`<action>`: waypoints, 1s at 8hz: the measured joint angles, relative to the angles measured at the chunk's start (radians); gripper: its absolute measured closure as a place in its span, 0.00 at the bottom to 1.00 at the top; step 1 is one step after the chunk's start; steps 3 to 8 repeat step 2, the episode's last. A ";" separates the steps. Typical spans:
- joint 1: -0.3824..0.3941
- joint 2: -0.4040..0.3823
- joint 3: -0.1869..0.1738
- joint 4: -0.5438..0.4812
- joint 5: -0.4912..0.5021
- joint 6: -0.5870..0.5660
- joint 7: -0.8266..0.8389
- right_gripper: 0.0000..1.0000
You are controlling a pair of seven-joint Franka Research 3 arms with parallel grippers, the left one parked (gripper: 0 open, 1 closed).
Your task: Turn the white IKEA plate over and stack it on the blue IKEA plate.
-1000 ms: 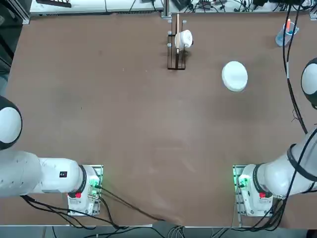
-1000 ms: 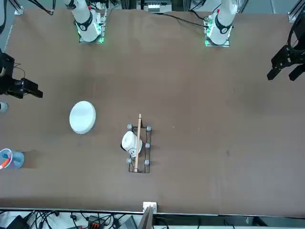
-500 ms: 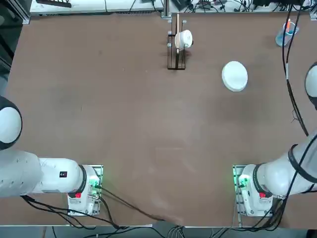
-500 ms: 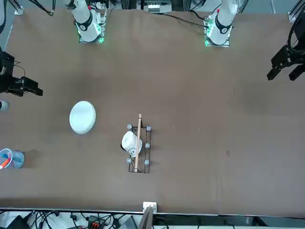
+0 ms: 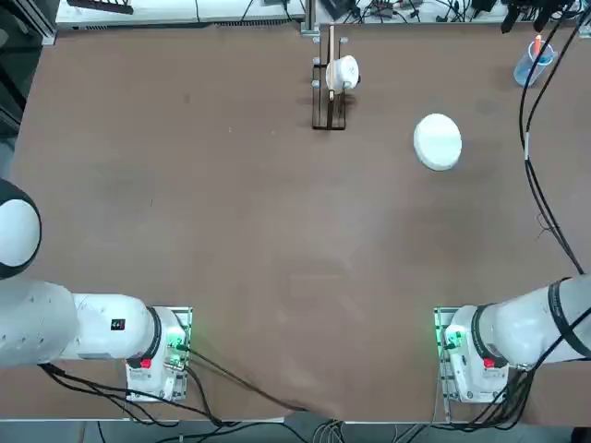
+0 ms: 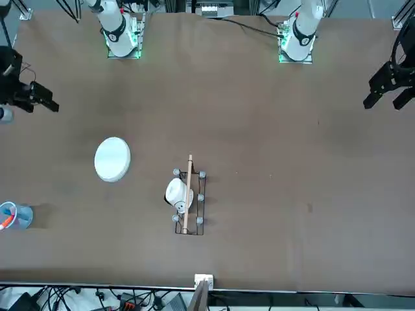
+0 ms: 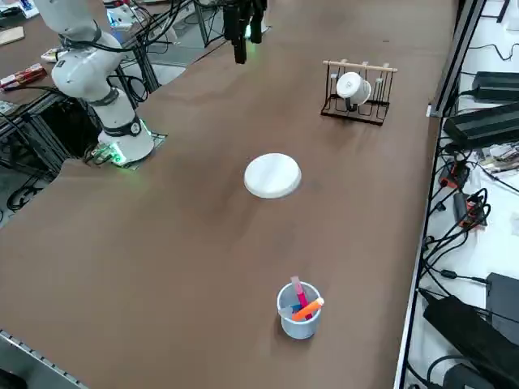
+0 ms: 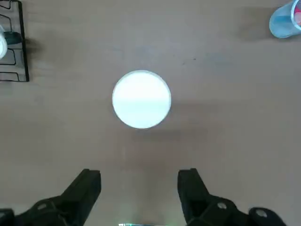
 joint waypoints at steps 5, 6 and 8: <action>0.001 -0.001 0.001 -0.001 0.000 0.000 -0.001 0.00; 0.001 -0.001 0.001 -0.001 0.000 0.000 -0.001 0.00; 0.001 -0.001 0.001 -0.001 0.000 0.000 -0.001 0.00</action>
